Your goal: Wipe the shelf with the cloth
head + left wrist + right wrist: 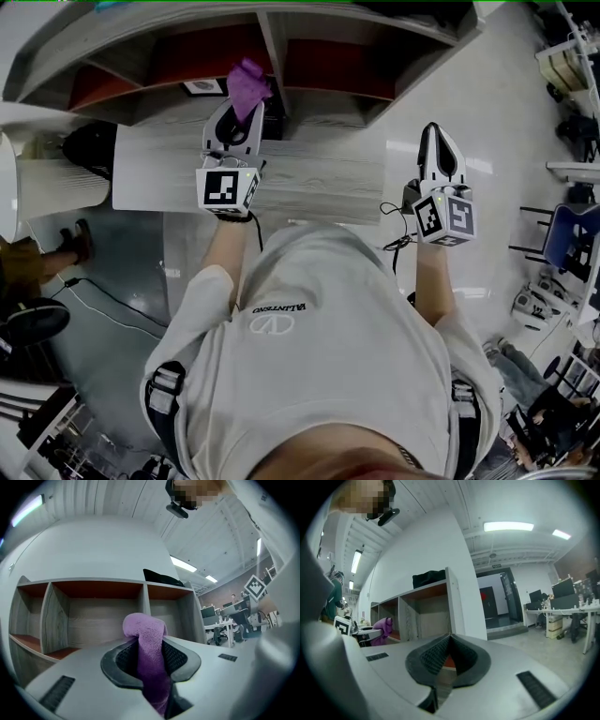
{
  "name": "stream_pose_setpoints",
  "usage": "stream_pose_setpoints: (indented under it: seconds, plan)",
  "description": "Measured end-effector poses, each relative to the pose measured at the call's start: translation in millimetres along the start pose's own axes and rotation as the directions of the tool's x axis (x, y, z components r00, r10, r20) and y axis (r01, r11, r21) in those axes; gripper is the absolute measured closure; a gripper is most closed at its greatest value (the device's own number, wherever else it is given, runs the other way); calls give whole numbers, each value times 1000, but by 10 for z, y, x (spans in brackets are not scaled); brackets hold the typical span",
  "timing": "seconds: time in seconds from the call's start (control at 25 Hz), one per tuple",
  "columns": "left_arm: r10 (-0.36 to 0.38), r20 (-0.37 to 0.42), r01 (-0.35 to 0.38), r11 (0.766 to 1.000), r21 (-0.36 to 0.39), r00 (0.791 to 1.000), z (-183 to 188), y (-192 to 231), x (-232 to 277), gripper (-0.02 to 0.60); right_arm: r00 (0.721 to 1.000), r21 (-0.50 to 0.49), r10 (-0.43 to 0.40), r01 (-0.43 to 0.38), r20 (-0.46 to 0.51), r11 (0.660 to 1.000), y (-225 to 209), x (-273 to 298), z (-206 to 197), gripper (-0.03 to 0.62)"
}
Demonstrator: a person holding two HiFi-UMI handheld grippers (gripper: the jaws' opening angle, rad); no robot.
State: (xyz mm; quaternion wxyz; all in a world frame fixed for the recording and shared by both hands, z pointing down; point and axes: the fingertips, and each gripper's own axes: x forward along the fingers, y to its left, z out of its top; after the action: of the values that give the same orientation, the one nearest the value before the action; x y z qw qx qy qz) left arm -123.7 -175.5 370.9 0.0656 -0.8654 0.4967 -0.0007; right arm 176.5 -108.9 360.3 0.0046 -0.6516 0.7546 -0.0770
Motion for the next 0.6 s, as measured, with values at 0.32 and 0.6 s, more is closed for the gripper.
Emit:
stream_pose_setpoints:
  seconds: [0.32,0.6]
  plan:
    - [4,55,-3,1000,-15,998,258,176,-70,485,999,0,-13,13,37,1000,-22,-11,181,594]
    - [-10,75,12,999,-34,997,348,184,-71,485,999,-11,-8,8,48,1000,3,-60,266,594]
